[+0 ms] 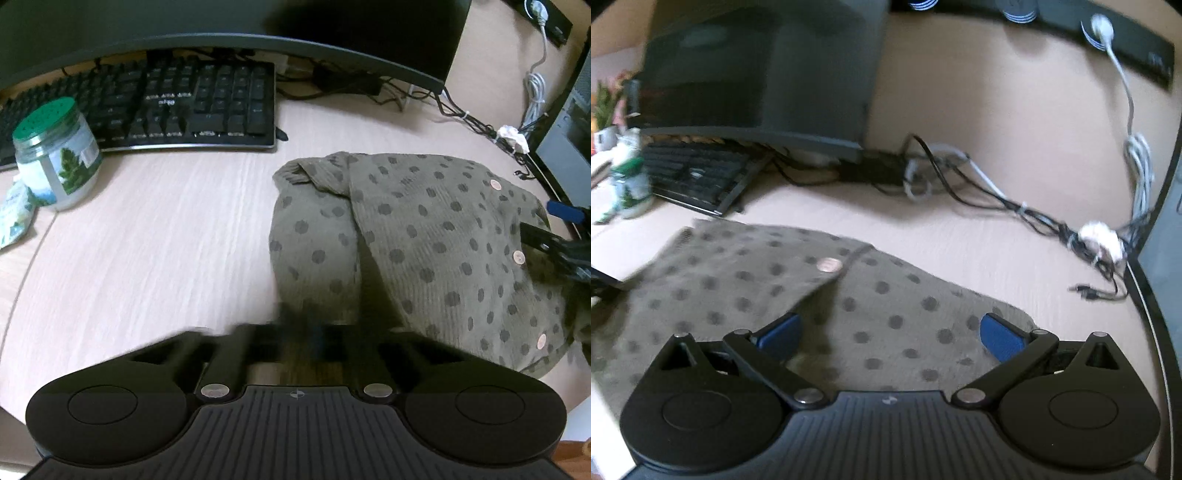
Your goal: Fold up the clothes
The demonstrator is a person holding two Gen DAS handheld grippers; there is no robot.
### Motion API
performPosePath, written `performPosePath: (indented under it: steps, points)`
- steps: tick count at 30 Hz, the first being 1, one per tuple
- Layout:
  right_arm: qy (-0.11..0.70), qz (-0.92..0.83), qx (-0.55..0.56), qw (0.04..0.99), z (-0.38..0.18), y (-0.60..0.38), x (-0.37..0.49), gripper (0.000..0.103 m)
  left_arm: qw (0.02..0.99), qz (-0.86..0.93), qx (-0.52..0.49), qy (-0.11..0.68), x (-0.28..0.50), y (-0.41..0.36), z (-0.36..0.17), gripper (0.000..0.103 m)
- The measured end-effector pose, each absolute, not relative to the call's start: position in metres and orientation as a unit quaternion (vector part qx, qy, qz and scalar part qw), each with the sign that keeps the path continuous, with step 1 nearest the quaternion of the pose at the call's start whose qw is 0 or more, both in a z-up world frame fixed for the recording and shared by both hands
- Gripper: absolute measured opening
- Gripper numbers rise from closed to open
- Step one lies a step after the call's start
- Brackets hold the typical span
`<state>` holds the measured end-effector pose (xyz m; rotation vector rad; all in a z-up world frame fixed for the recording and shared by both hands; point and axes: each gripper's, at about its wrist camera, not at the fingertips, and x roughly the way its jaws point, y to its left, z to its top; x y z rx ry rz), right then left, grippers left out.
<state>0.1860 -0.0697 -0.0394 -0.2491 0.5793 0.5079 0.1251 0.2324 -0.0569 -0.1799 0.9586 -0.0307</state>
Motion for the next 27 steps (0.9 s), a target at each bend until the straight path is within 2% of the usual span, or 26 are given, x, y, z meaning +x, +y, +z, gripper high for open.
performPosePath:
  steps: [5, 8, 11, 14, 16, 18, 20, 22, 27]
  points:
    - [0.258, 0.374, -0.141, 0.880, -0.018, -0.032, 0.133, 0.103, 0.881, -0.063, -0.189, 0.430, 0.126, 0.240, -0.036, 0.005]
    - [0.250, 0.438, -0.170, 0.847, -0.024, 0.007, 0.105, 0.103, 0.873, -0.093, -0.229, 0.421, 0.136, 0.238, -0.024, 0.004]
    - [0.236, 0.429, -0.213, 0.845, -0.046, 0.050, 0.091, 0.103, 0.860, -0.117, -0.256, 0.426, 0.147, 0.229, -0.025, 0.004]
    - [0.223, 0.386, -0.264, 0.855, -0.071, 0.079, 0.096, 0.093, 0.860, -0.121, -0.251, 0.428, 0.154, 0.218, -0.022, 0.004]
    - [0.227, 0.386, -0.262, 0.855, -0.075, 0.080, 0.099, 0.093, 0.868, -0.115, -0.238, 0.421, 0.152, 0.218, -0.015, 0.004]
    - [0.232, 0.394, -0.252, 0.853, -0.073, 0.075, 0.099, 0.091, 0.876, -0.108, -0.225, 0.413, 0.150, 0.218, -0.008, 0.013]
    - [0.237, 0.403, -0.241, 0.851, -0.070, 0.068, 0.099, 0.091, 0.890, -0.074, -0.180, 0.412, 0.140, 0.227, -0.005, 0.039]
    - [0.240, 0.411, -0.230, 0.849, -0.069, 0.062, 0.099, 0.091, 0.897, -0.035, -0.136, 0.420, 0.132, 0.237, -0.008, 0.043]
    - [0.246, 0.428, -0.195, 0.848, -0.059, 0.046, 0.094, 0.091, 0.879, 0.006, -0.098, 0.467, 0.122, 0.246, -0.045, 0.040]
